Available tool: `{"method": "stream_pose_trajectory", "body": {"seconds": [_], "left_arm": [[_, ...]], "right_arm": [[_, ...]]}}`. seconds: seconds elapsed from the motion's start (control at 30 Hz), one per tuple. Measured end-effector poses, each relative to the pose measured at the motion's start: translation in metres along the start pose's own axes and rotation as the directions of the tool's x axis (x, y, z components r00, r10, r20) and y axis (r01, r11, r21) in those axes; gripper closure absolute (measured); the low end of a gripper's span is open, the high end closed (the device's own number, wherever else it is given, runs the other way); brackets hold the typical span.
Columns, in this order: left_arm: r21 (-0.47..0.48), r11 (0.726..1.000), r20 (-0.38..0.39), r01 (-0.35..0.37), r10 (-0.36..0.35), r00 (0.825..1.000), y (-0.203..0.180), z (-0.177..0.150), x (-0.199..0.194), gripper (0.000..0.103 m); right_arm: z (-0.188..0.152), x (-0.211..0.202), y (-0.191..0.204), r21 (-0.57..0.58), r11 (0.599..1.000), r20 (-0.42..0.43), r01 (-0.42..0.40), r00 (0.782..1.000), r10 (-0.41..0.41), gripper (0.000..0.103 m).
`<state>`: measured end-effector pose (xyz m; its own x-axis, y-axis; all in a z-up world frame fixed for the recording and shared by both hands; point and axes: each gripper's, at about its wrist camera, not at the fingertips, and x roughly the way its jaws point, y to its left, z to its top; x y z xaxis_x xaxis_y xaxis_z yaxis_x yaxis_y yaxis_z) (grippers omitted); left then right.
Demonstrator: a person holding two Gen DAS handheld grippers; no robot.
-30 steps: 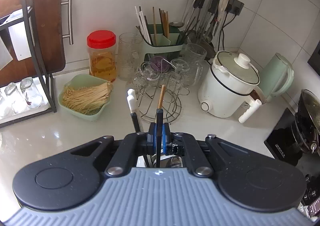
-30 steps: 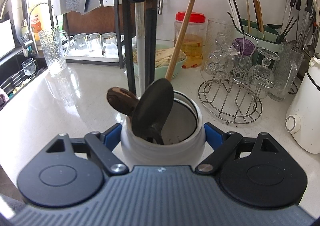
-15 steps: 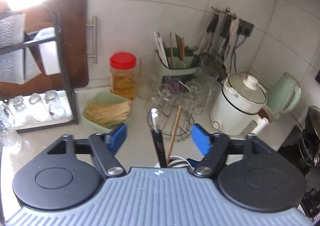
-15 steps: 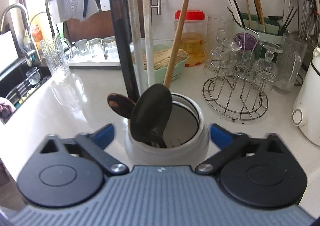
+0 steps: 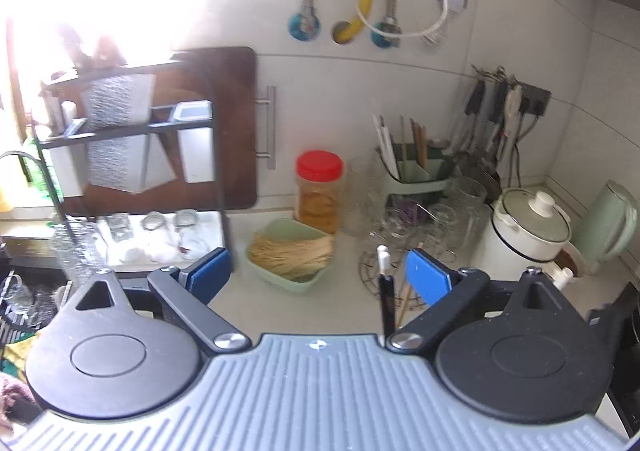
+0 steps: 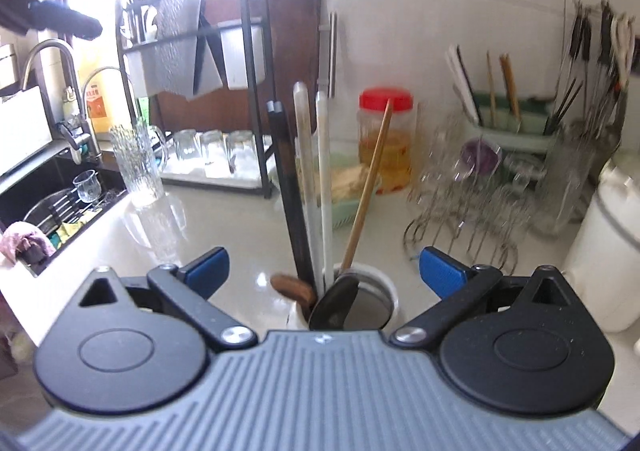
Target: Organize utensils
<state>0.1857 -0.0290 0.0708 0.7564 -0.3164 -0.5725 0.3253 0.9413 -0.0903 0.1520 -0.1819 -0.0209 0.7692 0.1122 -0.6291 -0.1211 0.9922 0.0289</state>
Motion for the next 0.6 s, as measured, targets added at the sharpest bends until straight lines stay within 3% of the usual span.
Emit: {"method": "stream_pose_trajectory", "body": {"seconds": [0.23, 0.6], "left_arm": [[-0.034, 0.998, 0.017, -0.060, 0.061, 0.998, 0.012, -0.008, -0.024, 0.004], [-0.070, 0.996, -0.079, -0.064, 0.059, 0.995, 0.014, -0.041, -0.027, 0.003]], "right_arm": [[0.017, -0.046, -0.011, 0.081, 0.997, 0.050, 0.016, 0.999, -0.020, 0.000], [0.018, -0.100, -0.011, 0.170, 0.979, 0.073, 0.113, 0.989, -0.127, 0.000]]}}
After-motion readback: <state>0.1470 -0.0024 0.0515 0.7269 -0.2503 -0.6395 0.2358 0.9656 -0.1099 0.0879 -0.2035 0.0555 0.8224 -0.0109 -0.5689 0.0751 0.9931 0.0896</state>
